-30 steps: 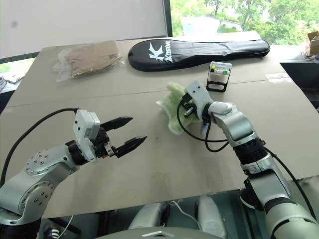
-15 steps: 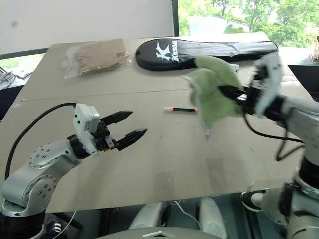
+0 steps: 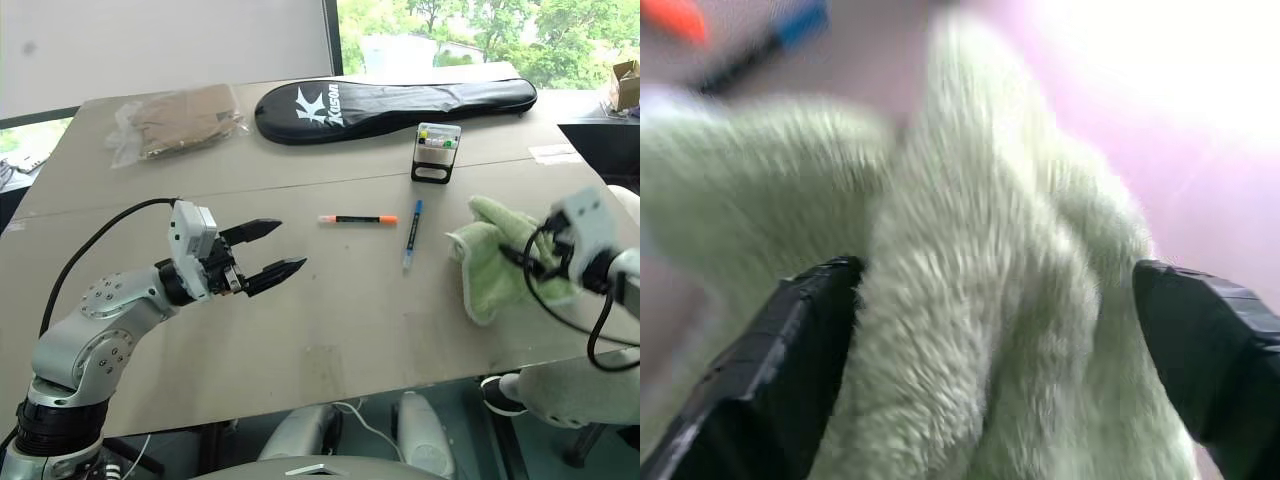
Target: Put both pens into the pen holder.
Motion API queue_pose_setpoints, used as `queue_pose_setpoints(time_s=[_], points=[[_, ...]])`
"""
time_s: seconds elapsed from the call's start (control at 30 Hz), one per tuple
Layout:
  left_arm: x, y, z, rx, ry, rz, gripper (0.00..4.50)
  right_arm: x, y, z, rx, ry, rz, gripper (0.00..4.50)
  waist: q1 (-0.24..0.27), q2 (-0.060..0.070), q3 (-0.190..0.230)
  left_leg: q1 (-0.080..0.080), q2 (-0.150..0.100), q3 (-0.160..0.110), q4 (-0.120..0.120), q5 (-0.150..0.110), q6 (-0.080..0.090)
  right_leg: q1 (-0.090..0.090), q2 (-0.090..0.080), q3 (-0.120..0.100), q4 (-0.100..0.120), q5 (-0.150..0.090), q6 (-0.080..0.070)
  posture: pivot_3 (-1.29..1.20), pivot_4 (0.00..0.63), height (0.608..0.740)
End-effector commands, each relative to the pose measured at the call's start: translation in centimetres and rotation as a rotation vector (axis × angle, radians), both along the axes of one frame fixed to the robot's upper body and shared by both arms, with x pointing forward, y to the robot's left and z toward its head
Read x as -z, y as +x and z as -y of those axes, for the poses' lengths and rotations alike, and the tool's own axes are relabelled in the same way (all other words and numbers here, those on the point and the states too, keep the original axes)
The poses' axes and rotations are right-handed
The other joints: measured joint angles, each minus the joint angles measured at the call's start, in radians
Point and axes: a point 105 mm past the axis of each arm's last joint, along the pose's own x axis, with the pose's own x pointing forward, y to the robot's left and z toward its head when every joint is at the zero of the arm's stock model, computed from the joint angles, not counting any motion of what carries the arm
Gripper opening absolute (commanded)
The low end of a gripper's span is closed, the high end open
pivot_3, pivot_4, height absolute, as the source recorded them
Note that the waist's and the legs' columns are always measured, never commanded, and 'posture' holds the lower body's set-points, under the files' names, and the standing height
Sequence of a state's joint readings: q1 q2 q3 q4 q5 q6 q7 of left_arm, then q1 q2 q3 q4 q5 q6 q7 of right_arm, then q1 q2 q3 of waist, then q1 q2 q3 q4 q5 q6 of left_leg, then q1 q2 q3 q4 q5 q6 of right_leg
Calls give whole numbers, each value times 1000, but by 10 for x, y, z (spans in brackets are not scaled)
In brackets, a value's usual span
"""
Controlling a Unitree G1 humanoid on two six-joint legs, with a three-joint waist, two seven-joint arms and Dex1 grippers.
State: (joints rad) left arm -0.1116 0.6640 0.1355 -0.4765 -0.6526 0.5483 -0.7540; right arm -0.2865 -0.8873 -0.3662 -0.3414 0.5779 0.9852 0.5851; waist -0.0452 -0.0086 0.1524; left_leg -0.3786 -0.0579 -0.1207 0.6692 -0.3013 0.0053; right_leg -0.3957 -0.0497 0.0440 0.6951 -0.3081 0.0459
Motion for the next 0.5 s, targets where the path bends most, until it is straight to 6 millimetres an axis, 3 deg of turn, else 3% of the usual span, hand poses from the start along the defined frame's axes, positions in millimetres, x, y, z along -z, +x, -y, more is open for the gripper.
queue_pose_setpoints(time_s=[0.03,0.1,0.27,0.5], points=[[-1,-3,-3,4,6,39,4500,-41,-4,-70,-260,211,83,4452,1,-1,0,0,2,0,0,0,0,0,2,-1,0,0,0,0,150,740],[0,-3,-2,6,5,42,4500,-35,4,-90,-288,188,72,4452,9,-3,-1,-1,3,-4,0,0,0,0,2,-1,-1,0,-1,0,150,740],[-3,-2,0,3,8,55,4500,9,46,-102,-71,105,-122,4452,30,-3,-1,-4,-3,-6,1,0,0,-1,-4,-3,-2,0,0,0,150,740],[-4,-6,-3,-16,16,62,4500,40,81,-91,159,87,-259,4452,26,-3,-1,-5,-3,-8,0,0,0,-3,-4,-4,-2,0,0,0,150,740]])
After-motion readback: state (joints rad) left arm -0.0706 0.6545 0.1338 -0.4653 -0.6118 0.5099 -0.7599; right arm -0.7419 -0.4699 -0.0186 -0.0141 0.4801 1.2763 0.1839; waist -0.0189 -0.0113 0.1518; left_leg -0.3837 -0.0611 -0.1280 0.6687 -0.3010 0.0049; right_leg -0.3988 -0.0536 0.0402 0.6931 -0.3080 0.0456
